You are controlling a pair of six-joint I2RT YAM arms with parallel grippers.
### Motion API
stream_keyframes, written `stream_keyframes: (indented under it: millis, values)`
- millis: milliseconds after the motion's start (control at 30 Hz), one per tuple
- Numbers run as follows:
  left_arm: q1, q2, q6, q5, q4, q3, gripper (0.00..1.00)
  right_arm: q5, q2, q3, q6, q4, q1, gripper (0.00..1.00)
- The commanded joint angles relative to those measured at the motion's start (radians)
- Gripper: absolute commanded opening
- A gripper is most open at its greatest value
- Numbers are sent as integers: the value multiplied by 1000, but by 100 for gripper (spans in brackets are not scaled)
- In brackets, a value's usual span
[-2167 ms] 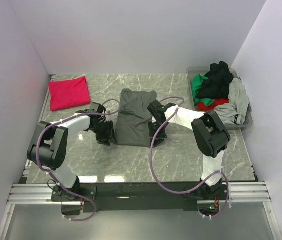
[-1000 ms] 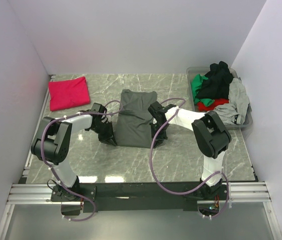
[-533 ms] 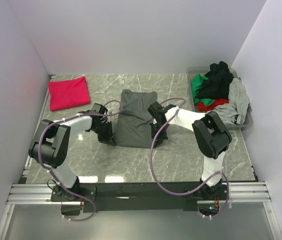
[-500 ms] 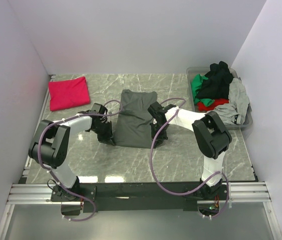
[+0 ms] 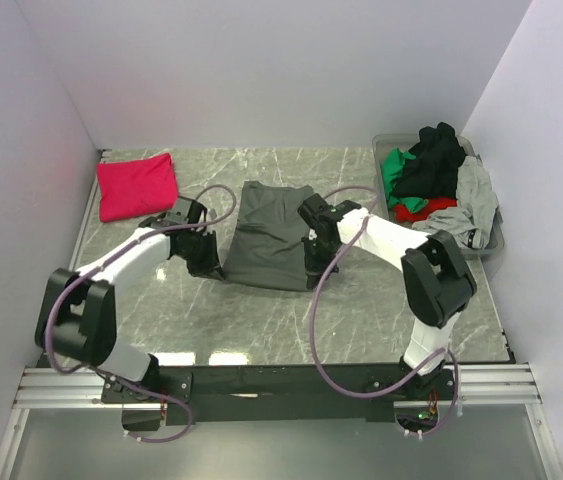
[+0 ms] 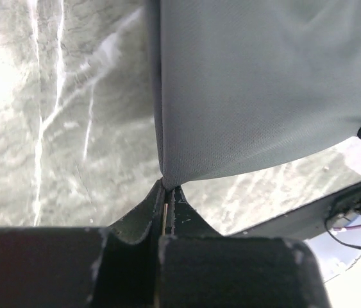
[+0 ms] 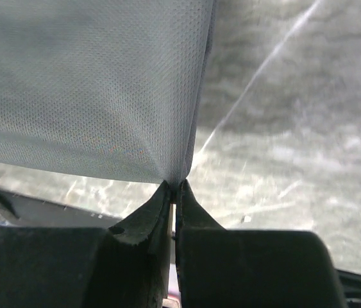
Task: Fold and stack the t-shirts
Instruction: Fold the tshirt
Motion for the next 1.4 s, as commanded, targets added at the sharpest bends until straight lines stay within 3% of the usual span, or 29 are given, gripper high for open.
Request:
stream_keyframes:
  millis: [0, 433, 667, 1000, 1367]
  values:
    - [9, -79, -13, -65, -116, 45, 0, 78, -88, 34, -8, -153, 5, 0]
    - [0, -368, -116, 16, -368, -22, 0, 66, -321, -80, 90, -276, 147, 0]
    - [-11, -496, -182, 64, -488, 45, 0, 45, -440, -71, 224, -336, 246, 0]
    - [-9, -354, -147, 19, -410, 183, 0, 161, -366, 70, 223, -376, 223, 0]
    - [12, -136, -119, 1, -290, 289, 0, 197, -199, 236, 86, -339, 76, 0]
